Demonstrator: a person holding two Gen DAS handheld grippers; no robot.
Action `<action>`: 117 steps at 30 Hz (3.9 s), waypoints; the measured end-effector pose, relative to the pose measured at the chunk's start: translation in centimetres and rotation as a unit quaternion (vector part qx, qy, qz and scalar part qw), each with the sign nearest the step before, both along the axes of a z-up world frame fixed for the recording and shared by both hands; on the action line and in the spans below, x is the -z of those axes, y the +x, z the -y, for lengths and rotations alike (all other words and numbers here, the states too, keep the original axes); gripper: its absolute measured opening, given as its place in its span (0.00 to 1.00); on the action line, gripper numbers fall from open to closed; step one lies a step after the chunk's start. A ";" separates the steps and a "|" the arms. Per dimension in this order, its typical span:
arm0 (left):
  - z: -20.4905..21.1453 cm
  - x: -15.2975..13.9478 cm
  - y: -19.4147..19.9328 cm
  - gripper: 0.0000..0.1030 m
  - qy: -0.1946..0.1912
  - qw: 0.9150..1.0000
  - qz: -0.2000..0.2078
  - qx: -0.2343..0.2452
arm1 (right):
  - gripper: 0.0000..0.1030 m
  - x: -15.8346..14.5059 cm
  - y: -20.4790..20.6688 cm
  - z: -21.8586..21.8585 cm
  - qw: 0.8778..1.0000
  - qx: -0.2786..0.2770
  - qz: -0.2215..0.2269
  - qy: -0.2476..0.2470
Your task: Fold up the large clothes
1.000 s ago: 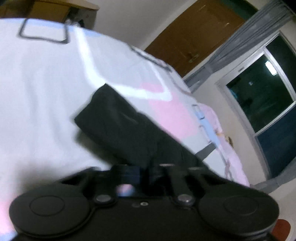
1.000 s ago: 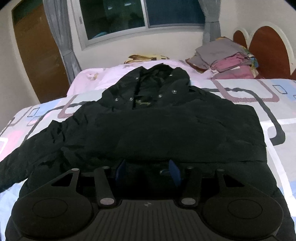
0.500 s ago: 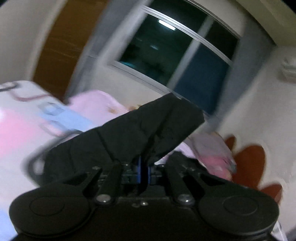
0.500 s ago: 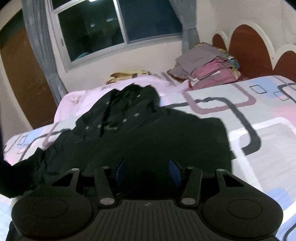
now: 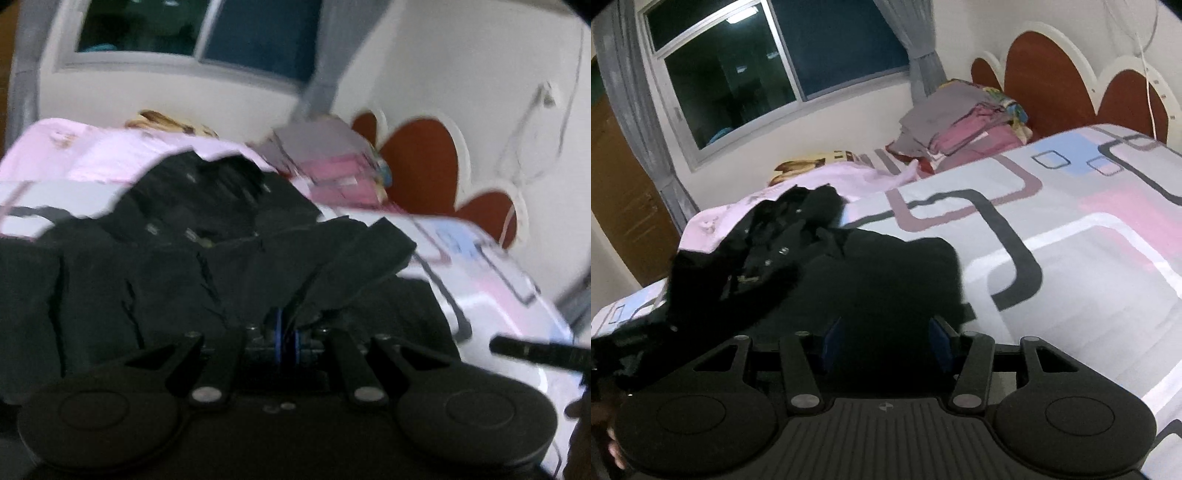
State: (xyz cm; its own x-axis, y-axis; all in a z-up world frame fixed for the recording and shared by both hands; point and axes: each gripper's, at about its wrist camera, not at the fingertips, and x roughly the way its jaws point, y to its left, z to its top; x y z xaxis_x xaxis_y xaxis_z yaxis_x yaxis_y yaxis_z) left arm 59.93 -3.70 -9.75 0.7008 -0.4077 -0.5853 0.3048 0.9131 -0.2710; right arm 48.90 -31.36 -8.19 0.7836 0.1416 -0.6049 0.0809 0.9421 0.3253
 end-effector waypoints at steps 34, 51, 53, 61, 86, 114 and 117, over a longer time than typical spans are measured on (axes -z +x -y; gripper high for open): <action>-8.1 -3.9 -1.4 0.74 0.092 0.992 0.038 -0.082 | 0.88 2.3 8.2 -7.2 0.996 -0.083 -0.013 0.028; -17.4 -1.0 0.9 0.65 0.087 0.985 0.021 -0.147 | 0.63 1.9 9.2 -9.3 0.990 -0.096 0.021 -0.102; -18.4 -1.5 1.9 0.66 0.074 0.985 0.024 -0.153 | 0.63 1.8 10.5 -10.3 0.987 -0.122 0.018 -0.103; -19.4 2.5 6.5 0.70 0.089 0.986 -0.038 -0.132 | 0.67 7.8 14.6 -12.7 0.981 -0.146 -0.054 -0.116; -13.9 -8.0 11.7 0.70 0.074 0.993 0.021 -0.088 | 0.67 -3.3 21.0 -8.0 0.990 -0.124 0.005 -0.066; -7.9 2.8 29.7 0.00 0.115 0.989 -0.083 -0.039 | 0.24 8.1 39.4 -5.6 0.981 -0.178 -0.068 0.042; -8.5 1.5 27.7 0.00 0.091 0.994 -0.052 -0.044 | 0.11 5.6 37.2 -4.9 0.983 -0.177 -0.032 0.038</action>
State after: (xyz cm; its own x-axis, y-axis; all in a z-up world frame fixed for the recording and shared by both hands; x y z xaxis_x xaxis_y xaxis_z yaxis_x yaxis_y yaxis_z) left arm 87.64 4.78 -11.29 0.6606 -0.2290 -0.7149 0.2015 0.9715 -0.1250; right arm 86.07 -26.44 -13.75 0.6375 0.4451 -0.6289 -0.2244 0.8881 0.4011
